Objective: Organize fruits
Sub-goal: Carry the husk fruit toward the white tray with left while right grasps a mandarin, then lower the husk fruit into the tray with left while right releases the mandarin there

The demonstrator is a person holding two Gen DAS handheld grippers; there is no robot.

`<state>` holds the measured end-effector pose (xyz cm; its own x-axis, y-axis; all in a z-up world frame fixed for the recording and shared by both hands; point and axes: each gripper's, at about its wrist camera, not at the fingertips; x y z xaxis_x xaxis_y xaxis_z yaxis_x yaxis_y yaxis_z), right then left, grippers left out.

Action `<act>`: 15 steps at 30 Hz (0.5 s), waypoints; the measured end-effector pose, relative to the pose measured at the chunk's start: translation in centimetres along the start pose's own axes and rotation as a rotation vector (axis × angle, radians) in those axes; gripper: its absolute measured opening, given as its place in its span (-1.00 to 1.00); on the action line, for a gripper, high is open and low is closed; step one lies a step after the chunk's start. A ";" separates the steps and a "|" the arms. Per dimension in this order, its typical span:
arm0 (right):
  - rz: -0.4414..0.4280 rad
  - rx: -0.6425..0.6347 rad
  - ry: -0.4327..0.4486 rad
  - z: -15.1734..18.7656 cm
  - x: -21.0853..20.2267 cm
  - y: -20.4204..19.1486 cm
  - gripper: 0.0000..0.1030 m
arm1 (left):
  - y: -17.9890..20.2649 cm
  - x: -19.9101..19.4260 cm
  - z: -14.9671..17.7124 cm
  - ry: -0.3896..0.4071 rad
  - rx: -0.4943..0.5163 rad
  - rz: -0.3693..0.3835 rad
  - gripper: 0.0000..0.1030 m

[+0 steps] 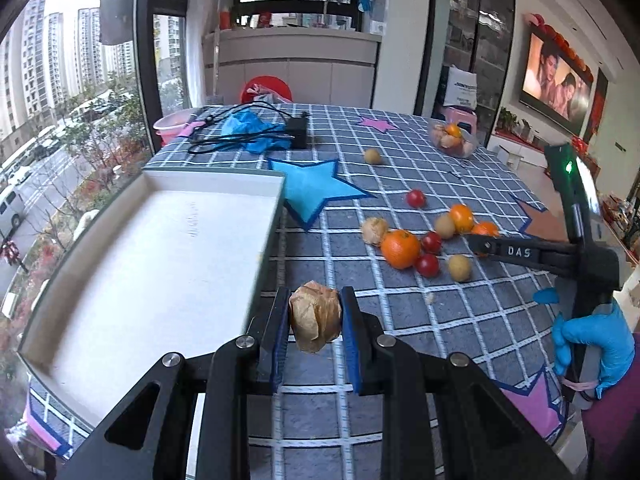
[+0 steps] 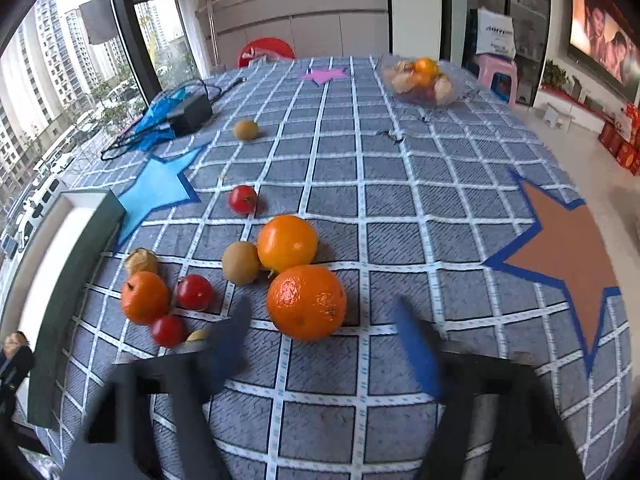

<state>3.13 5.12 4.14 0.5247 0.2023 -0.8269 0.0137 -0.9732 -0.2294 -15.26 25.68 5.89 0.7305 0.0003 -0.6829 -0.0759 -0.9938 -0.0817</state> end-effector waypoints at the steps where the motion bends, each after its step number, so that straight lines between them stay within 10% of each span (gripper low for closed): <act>1: 0.009 -0.002 0.013 0.1 -0.1 -0.1 -0.22 | -0.3 0.0 0.1 -0.003 -0.004 -0.009 -0.48; 15: -0.126 -0.094 0.048 1.2 -4.4 -5.8 -0.21 | -6.9 0.6 1.3 -0.019 -0.097 -0.122 -0.48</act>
<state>-0.32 10.01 8.49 0.5540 0.3201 -0.7685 0.1599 -0.9469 -0.2790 -15.21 32.69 5.06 0.7176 0.1233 -0.6855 0.0793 -0.9923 -0.0953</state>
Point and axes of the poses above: each gripper's, at about its wrist camera, not at the fingertips, and x roughly the way its jaws point, y to its right, z to its underside, and after that the axes turned 11 degrees about x, right-handed
